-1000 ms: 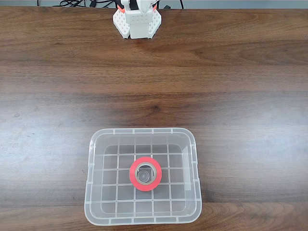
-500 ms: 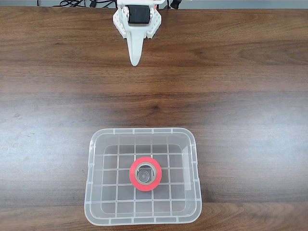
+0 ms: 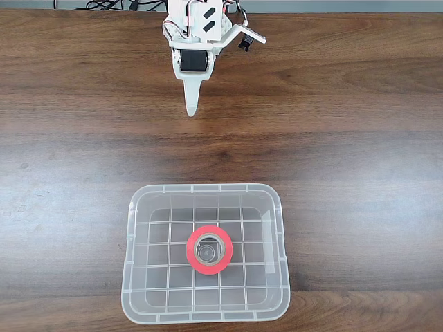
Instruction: Grab the tape and place it in the box.
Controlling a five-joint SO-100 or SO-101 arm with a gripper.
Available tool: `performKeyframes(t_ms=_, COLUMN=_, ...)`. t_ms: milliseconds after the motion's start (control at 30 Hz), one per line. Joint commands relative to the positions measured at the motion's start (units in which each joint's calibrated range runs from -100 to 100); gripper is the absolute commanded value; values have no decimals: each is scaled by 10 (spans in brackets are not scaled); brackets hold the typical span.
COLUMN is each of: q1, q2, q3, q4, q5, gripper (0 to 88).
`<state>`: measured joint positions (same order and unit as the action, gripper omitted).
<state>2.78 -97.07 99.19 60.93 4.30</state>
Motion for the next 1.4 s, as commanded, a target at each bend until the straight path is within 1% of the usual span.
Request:
performKeyframes(t_ms=0, q1=-15, q2=-17, q3=-2, q4=-18, q5=-22, gripper=11)
performKeyframes(t_ms=167, q1=-26, q2=-17, q3=-2, q4=-16, q5=-37, gripper=11)
performKeyframes(t_ms=467, q1=-53, q2=-18, q3=-2, q4=-12, q5=-36, gripper=11)
performKeyframes(t_ms=1367, q1=-48, q2=-17, q3=1, q4=-17, q5=-34, gripper=13)
